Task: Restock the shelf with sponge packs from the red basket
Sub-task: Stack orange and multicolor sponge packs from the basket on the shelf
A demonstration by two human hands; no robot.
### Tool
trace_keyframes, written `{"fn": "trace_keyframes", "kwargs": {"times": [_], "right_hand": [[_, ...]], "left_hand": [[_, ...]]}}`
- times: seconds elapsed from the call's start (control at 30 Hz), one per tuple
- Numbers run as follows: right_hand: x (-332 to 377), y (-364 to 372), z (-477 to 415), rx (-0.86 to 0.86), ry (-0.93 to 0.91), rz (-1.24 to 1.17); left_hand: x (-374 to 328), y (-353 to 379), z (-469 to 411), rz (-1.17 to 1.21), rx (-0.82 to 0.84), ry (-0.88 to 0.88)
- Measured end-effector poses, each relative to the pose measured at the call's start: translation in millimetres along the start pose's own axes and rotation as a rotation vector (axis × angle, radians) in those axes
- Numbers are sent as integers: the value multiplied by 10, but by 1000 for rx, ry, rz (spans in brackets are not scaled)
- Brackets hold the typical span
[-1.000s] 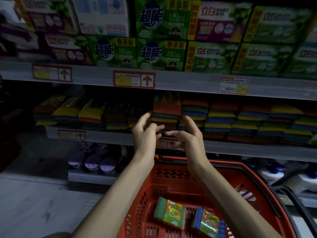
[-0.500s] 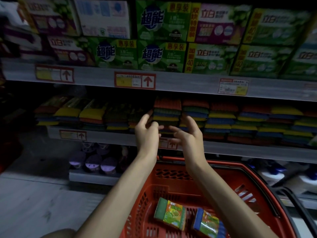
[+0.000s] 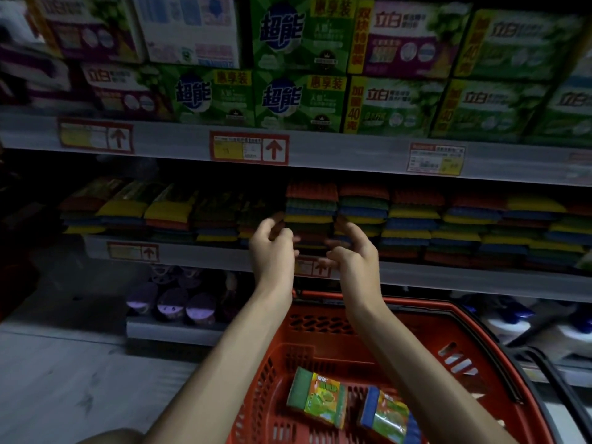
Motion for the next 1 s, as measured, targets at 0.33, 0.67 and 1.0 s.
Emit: {"fn": "trace_keyframes", "kwargs": {"times": [0.33,0.67,1.0], "right_hand": [[-5,19,-36,6,-19,41],[-117,-22,-91,28,-15,93],[-186,3,-69,42,13,143]], "left_hand": [[43,16,-50,-51,-4,6],[43,-63,27,-64,-7,36],[158,-117,130,-160,9,12]]}}
Point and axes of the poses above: each hand's wrist, its own z-axis away from the middle knuckle, its own y-axis out of the palm, x = y × z, the point moved 6 cm from there along -z, towards the middle knuckle, and after that the axes turned 3 degrees about y, right-handed, at the moved point
